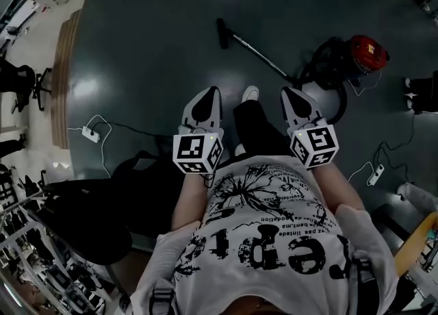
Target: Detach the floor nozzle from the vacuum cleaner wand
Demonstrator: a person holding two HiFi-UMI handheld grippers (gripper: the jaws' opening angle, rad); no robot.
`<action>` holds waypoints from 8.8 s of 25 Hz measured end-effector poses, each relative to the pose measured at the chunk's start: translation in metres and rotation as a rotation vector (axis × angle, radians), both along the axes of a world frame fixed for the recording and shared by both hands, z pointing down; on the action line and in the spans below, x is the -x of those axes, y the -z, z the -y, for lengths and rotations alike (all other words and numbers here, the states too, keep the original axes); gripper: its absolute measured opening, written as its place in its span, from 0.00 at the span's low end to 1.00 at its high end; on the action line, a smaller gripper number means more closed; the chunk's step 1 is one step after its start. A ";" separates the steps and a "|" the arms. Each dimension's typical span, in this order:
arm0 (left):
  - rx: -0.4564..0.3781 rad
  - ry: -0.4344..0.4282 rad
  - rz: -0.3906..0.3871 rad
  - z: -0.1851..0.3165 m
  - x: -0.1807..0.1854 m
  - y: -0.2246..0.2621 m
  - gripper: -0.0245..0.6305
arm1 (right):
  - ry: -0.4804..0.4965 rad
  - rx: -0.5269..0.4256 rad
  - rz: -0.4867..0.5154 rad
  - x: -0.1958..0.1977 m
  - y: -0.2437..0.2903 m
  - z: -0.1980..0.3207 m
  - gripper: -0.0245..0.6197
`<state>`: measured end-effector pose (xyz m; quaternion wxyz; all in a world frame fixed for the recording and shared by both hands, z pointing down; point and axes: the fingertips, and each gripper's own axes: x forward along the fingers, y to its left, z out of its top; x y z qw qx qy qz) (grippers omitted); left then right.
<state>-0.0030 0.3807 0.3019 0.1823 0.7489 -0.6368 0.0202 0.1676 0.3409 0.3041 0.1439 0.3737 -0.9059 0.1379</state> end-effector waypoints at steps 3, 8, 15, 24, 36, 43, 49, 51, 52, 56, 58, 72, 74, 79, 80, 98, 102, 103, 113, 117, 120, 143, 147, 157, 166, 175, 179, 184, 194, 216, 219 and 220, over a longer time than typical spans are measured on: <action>0.043 0.083 0.002 0.039 0.038 -0.017 0.04 | 0.034 0.033 0.002 0.024 -0.017 0.056 0.04; 0.107 0.165 -0.030 0.144 0.102 -0.032 0.04 | 0.055 0.102 -0.003 0.065 -0.038 0.174 0.04; 0.190 0.120 -0.009 0.277 0.130 -0.066 0.04 | 0.059 0.180 -0.020 0.099 -0.076 0.323 0.04; 0.315 -0.030 0.000 0.417 0.161 -0.151 0.04 | 0.076 0.301 -0.057 0.143 -0.162 0.440 0.04; 0.497 -0.246 -0.095 0.532 0.195 -0.386 0.04 | 0.063 0.243 -0.161 0.197 -0.375 0.565 0.04; 0.459 -0.379 0.054 0.576 0.190 -0.613 0.04 | 0.236 0.215 -0.280 0.222 -0.624 0.558 0.04; 0.453 -0.371 0.101 0.592 0.204 -0.776 0.04 | 0.227 0.360 -0.324 0.200 -0.818 0.556 0.06; 0.489 -0.320 0.067 0.589 0.210 -0.818 0.04 | 0.258 0.412 -0.331 0.197 -0.859 0.550 0.11; 0.515 -0.298 0.041 0.585 0.210 -0.837 0.04 | 0.277 0.433 -0.339 0.196 -0.876 0.545 0.15; 0.608 -0.319 -0.023 0.555 0.196 -0.887 0.04 | 0.347 0.485 -0.423 0.191 -0.925 0.524 0.30; 0.621 -0.348 0.004 0.546 0.191 -0.901 0.05 | 0.372 0.494 -0.486 0.190 -0.944 0.514 0.32; 0.685 -0.428 -0.098 0.526 0.173 -0.952 0.31 | 0.493 0.431 -0.682 0.186 -1.002 0.499 0.33; 0.690 -0.447 -0.129 0.532 0.161 -0.952 0.46 | 0.482 0.419 -0.680 0.183 -0.994 0.503 0.33; 0.676 -0.469 -0.215 0.552 0.141 -0.936 0.59 | 0.463 0.341 -0.609 0.189 -0.939 0.514 0.33; 0.650 -0.481 -0.224 0.558 0.137 -0.925 0.59 | 0.459 0.324 -0.591 0.191 -0.925 0.517 0.33; 0.307 -0.691 -0.162 0.609 0.111 -0.287 0.29 | 0.250 0.099 -0.356 0.211 -0.352 0.549 0.33; 0.178 -0.676 -0.090 0.570 0.082 -0.122 0.29 | 0.226 0.108 -0.336 0.191 -0.201 0.507 0.33; 0.147 -0.679 -0.066 0.559 0.072 -0.088 0.29 | 0.221 0.103 -0.337 0.183 -0.170 0.497 0.33; -0.019 -0.712 0.122 0.452 -0.022 0.064 0.29 | 0.175 -0.016 -0.346 0.103 -0.031 0.411 0.33; -0.015 -0.688 0.158 0.426 -0.043 0.071 0.29 | 0.168 -0.004 -0.342 0.084 -0.028 0.387 0.33; 0.002 -0.640 0.181 0.411 -0.062 0.074 0.29 | 0.148 0.001 -0.343 0.068 -0.029 0.377 0.33; -0.132 -0.257 0.054 0.438 -0.021 0.133 0.27 | 0.093 0.036 -0.453 0.083 -0.082 0.384 0.32; -0.103 -0.268 0.106 0.438 -0.006 0.127 0.27 | 0.116 0.065 -0.452 0.074 -0.091 0.385 0.32; 0.116 -0.320 -0.157 0.433 0.020 0.012 0.27 | 0.205 0.114 -0.501 0.096 -0.142 0.391 0.32; 0.335 -0.217 -0.323 0.489 0.099 -0.120 0.27 | 0.239 0.228 -0.600 0.128 -0.220 0.461 0.32; 0.445 -0.140 -0.425 0.560 0.193 -0.371 0.27 | 0.256 0.257 -0.683 0.187 -0.439 0.523 0.32; 0.461 -0.139 -0.374 0.586 0.229 -0.512 0.27 | 0.242 0.247 -0.704 0.211 -0.567 0.542 0.32; 0.500 -0.165 -0.407 0.599 0.244 -0.669 0.27 | 0.250 0.258 -0.733 0.212 -0.712 0.546 0.32; 0.676 -0.129 -0.570 0.586 0.222 -0.917 0.27 | 0.439 0.478 -0.785 0.236 -0.933 0.543 0.32; 0.811 -0.042 -0.316 0.563 0.243 -0.977 0.82 | 0.434 0.450 -0.771 0.227 -0.966 0.551 0.43; 0.807 -0.046 -0.187 0.557 0.250 -0.963 0.88 | 0.405 0.428 -0.661 0.239 -0.930 0.554 0.43; 0.803 -0.054 -0.141 0.561 0.254 -0.954 0.88 | 0.383 0.405 -0.627 0.243 -0.913 0.563 0.43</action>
